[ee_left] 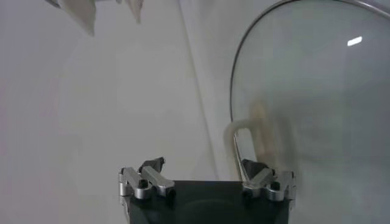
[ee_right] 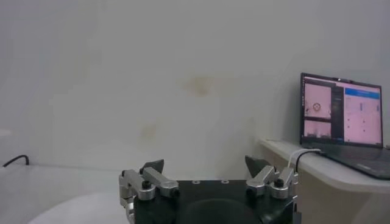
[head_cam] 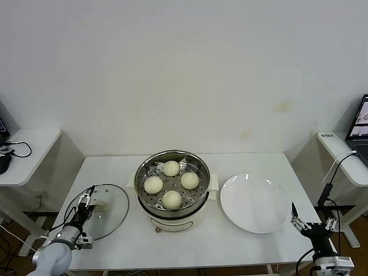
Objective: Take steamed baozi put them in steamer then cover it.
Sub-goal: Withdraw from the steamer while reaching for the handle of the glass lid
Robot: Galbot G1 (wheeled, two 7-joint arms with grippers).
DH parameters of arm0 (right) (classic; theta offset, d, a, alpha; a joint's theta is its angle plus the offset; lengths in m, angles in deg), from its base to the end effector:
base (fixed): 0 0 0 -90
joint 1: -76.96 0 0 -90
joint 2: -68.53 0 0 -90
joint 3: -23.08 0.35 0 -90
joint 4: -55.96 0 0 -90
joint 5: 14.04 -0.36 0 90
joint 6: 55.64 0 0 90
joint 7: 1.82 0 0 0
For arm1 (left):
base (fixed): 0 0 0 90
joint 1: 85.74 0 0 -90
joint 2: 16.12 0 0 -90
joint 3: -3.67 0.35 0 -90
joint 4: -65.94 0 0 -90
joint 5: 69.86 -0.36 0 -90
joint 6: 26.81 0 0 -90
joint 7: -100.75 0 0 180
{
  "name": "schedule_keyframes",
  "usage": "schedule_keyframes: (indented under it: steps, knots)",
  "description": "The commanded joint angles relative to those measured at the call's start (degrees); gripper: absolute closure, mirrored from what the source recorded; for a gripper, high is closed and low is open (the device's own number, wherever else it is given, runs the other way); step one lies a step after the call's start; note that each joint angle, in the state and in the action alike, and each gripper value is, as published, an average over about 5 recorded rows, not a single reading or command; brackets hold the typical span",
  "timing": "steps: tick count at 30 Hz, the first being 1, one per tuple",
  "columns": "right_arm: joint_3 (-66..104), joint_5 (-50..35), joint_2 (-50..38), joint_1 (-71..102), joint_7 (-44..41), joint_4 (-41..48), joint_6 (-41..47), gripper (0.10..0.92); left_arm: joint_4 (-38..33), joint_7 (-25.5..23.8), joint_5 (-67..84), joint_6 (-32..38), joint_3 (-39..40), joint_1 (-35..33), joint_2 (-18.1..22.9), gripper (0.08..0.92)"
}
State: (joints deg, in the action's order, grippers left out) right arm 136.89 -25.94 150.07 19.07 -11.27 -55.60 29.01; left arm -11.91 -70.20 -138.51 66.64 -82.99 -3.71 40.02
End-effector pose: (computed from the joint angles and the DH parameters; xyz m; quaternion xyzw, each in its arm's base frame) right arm 0.1556 -0.1657 -0.3284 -0.0734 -0.9952 0.0616 0.0176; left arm 0.2973 0.2202 -0.4102 -0.0873 -0.6244 -0.7742 0.0557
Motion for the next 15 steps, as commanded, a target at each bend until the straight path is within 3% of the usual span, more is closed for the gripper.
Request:
schedule_keyframes:
  steps: [1,4,15]
  knots:
    - [-0.12,0.09,0.32,0.27,-0.07,0.05,0.04,0.203,2.55,-0.41,0.6,0.05,1.15,2.43,-0.11,0.177]
    - [-0.21,0.05,0.35,0.32,-0.09,-0.07,0.1,0.203,2.98,-0.55,0.62,0.02,1.09,2.47,-0.14,0.209]
    - [-1.44,-0.4,0.7,0.57,-0.37,-0.61,0.15,0.203,2.48,-0.54,2.64,0.12,0.7,1.8,0.09,0.519]
